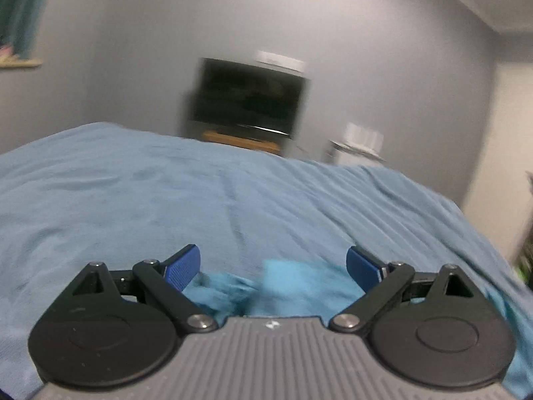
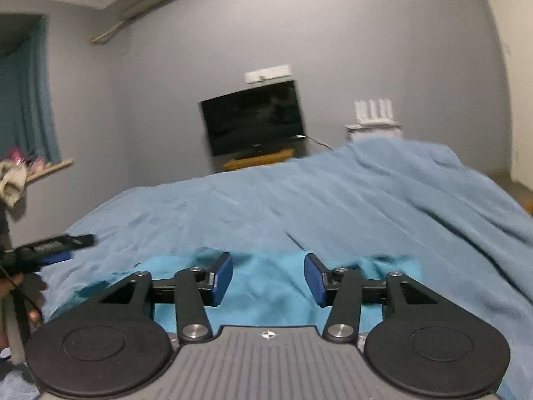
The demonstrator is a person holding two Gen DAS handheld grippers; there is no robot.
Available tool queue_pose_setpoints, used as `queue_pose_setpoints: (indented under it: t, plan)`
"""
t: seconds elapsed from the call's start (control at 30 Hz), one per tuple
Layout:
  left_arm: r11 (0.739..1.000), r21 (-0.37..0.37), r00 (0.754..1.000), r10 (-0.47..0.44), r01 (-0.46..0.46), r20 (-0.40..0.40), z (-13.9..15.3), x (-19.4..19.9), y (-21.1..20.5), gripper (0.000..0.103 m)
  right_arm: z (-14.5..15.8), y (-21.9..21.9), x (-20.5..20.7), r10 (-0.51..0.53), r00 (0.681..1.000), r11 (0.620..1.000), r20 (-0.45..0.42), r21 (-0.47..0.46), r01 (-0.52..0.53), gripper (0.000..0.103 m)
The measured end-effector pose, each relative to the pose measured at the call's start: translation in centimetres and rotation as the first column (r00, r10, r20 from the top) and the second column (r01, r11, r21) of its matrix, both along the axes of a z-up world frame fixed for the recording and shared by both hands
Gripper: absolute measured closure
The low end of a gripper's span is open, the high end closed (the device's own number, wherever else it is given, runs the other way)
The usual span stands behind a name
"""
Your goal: Fold large clothes
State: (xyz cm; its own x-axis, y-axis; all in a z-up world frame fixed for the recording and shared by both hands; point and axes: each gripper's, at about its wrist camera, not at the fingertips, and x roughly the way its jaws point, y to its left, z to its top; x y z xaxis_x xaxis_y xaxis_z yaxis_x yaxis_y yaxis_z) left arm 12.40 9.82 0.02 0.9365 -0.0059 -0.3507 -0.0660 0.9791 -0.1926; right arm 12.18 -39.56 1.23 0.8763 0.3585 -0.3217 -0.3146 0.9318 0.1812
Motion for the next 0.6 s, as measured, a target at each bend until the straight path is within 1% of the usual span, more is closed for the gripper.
queue_pose_setpoints:
  t: [0.07,0.13,0.2,0.23,0.3,0.37,0.4,0.47,0.5,0.57,0.6]
  plan:
    - [0.995,0.041,0.996,-0.086,0.087,-0.036,-0.9,0.5,-1.6,0.008,0.2,2.3,0.6,0.056,0.998,0.997,-0.03,-0.049,-0.057,0.05]
    - [0.98,0.095,0.981,-0.162,0.172,-0.108,-2.0,1.1,-3.1,0.008,-0.3,5.0,2.0,0.114,0.991,0.988,-0.067,-0.1,-0.121,0.05]
    - [0.963,0.141,0.962,-0.202,0.229,-0.184,-3.1,1.6,-4.2,0.008,-1.4,7.2,3.0,0.162,0.981,0.973,-0.109,-0.149,-0.177,0.05]
    - [0.956,0.152,0.952,-0.214,0.25,-0.22,-3.5,1.8,-4.5,0.008,-2.3,8.2,3.5,0.185,0.973,0.963,-0.137,-0.174,-0.207,0.051]
    - [0.952,0.131,0.928,-0.232,0.278,-0.292,-4.5,2.6,-4.6,0.011,-3.9,10.1,4.3,0.203,0.958,0.943,-0.204,-0.223,-0.248,0.053]
    - [0.953,0.085,0.904,-0.245,0.292,-0.351,-5.5,3.5,-4.2,0.012,-5.9,10.8,5.7,0.192,0.943,0.925,-0.27,-0.272,-0.266,0.054]
    - [0.953,0.064,0.89,-0.252,0.297,-0.38,-6.0,3.8,-4.2,0.012,-6.6,10.8,5.7,0.183,0.938,0.92,-0.296,-0.284,-0.269,0.056]
    - [0.949,0.026,0.851,-0.268,0.313,-0.451,-7.3,4.4,-4.4,0.012,-7.5,10.5,5.8,0.17,0.929,0.921,-0.329,-0.282,-0.268,0.059]
    - [0.946,0.038,0.843,-0.269,0.323,-0.465,-7.8,4.6,-4.6,0.012,-7.8,10.3,6.0,0.161,0.926,0.926,-0.341,-0.273,-0.262,0.063]
    - [0.935,0.09,0.837,-0.26,0.342,-0.481,-8.6,4.9,-5.4,0.012,-8.1,9.9,6.7,0.135,0.922,0.934,-0.364,-0.263,-0.241,0.072]
    - [0.93,0.115,0.836,-0.253,0.349,-0.488,-8.9,4.9,-6.0,0.012,-8.5,9.7,6.4,0.117,0.92,0.937,-0.375,-0.266,-0.227,0.08]
